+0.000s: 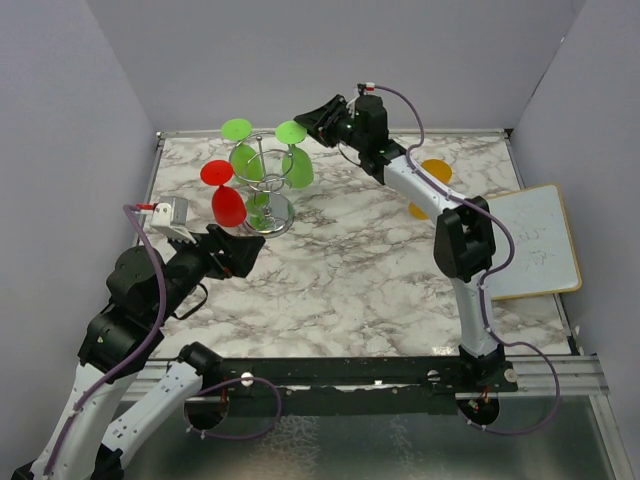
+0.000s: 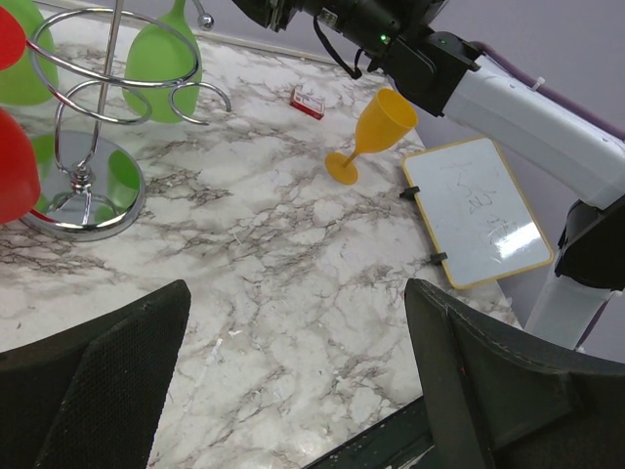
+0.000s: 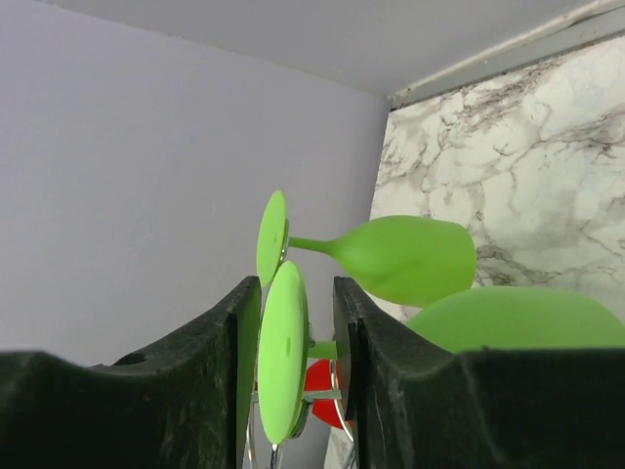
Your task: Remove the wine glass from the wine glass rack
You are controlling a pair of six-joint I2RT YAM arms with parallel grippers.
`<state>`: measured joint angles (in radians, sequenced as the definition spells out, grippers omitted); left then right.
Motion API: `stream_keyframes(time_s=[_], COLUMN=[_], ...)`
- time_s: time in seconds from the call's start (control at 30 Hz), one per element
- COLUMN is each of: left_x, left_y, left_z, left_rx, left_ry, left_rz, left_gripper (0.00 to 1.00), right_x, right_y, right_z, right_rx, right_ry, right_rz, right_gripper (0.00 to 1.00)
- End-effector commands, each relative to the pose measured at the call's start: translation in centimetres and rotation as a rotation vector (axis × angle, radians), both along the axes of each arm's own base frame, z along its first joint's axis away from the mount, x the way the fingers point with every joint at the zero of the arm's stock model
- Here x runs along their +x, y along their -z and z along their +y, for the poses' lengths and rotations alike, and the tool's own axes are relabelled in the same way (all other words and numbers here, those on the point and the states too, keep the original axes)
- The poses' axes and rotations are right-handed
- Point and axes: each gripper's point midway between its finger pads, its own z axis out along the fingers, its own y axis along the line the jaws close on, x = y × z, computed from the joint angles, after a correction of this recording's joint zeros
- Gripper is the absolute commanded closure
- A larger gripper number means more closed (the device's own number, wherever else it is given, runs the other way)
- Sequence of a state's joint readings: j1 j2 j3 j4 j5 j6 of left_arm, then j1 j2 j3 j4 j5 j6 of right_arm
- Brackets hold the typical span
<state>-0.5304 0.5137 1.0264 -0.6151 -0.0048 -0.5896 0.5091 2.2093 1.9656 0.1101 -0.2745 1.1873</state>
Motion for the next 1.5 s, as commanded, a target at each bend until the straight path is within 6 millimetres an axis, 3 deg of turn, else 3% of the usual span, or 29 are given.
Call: stream_keyframes(time_s=[0.0,0.47,0.63,1.47], left_x=[-0.1,-0.3,-0.5,-0.2], left_y=[-0.6,-0.3,-0.4,0.0], left_z=[-0.1,-0.1,-0.1,-0.4], left_rx=[-0.008,-0.016,-0.026,-0.025], left_ry=[0.008,0.014,0.018,0.015], left_rz=[-0.012,-0.004,-0.006,0.019], left_gripper=[0.07,0.07,0.07,0.07], right_x=[-0.3,-1.0,-1.1,-1.2], right_y=[0.4,-0.9,-1.6,-6.3], right_z=[0.6,-0.2,-0.3,-2.0], right_rx=[-0.028,-0.048,-0.043,0.013], right_ry=[-0.045,-0.028,-0.023,0.026], right_rz=[-0.008,-0.032,-0.04,-0.084], right_gripper=[0.68,0.84,0.96,0.99])
